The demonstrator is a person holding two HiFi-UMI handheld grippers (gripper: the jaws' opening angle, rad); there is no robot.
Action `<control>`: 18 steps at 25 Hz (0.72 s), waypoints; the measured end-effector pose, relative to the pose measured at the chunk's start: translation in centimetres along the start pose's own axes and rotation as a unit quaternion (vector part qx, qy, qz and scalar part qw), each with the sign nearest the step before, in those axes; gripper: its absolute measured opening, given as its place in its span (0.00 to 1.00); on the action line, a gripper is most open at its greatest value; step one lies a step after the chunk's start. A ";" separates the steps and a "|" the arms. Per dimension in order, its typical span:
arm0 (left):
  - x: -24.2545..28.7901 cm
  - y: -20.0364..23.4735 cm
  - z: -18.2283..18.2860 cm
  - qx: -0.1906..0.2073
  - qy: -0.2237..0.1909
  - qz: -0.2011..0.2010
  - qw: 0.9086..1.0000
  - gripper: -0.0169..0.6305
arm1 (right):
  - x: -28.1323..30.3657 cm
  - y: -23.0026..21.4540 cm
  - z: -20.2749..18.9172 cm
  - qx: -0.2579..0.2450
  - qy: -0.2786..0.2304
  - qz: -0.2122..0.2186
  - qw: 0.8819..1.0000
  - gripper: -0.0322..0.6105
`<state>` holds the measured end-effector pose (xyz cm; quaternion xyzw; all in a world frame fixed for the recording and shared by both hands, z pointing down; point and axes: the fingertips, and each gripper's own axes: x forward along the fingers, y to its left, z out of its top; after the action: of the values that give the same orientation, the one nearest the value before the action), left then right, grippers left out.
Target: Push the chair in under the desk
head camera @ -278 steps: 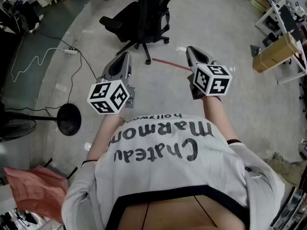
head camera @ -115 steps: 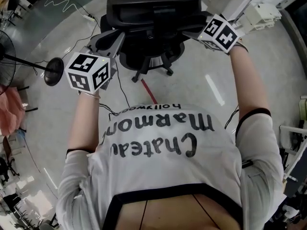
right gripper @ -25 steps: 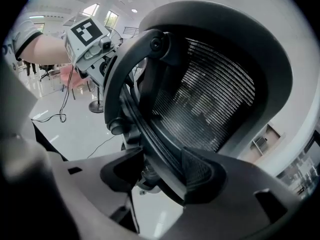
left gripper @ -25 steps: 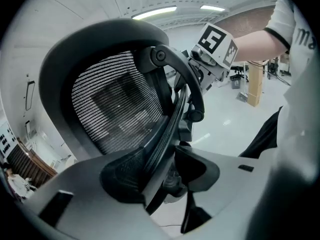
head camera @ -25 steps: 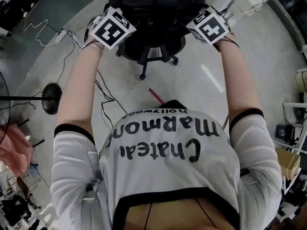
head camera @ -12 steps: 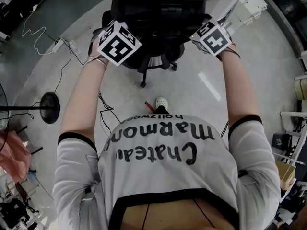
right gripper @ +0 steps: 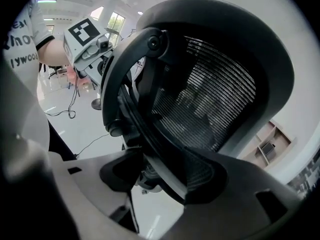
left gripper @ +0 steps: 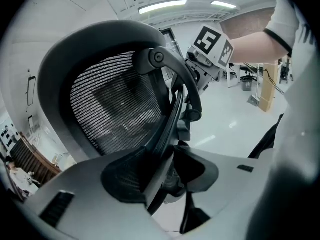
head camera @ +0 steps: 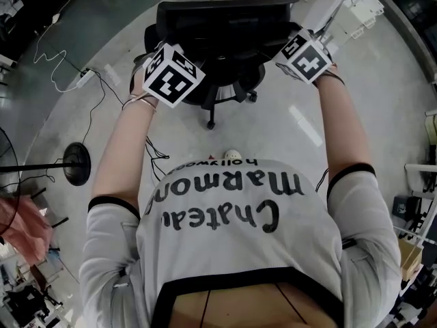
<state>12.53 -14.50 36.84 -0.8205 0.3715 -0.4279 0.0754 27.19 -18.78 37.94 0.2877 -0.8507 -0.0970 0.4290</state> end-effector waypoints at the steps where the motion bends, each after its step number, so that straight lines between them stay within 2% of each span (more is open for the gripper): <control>1: 0.4 0.2 0.3 -0.001 -0.001 0.003 1.000 0.31 | 0.2 -0.5 -0.1 -0.002 0.001 0.002 1.000 0.44; 18: 7.6 6.4 3.1 0.000 -0.013 0.040 0.999 0.32 | 5.4 -9.1 -0.2 -0.010 -0.010 -0.002 1.000 0.45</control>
<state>14.11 -24.79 36.93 -0.8107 0.4029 -0.4134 0.0974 28.54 -29.28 37.93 0.2840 -0.8534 -0.1097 0.4230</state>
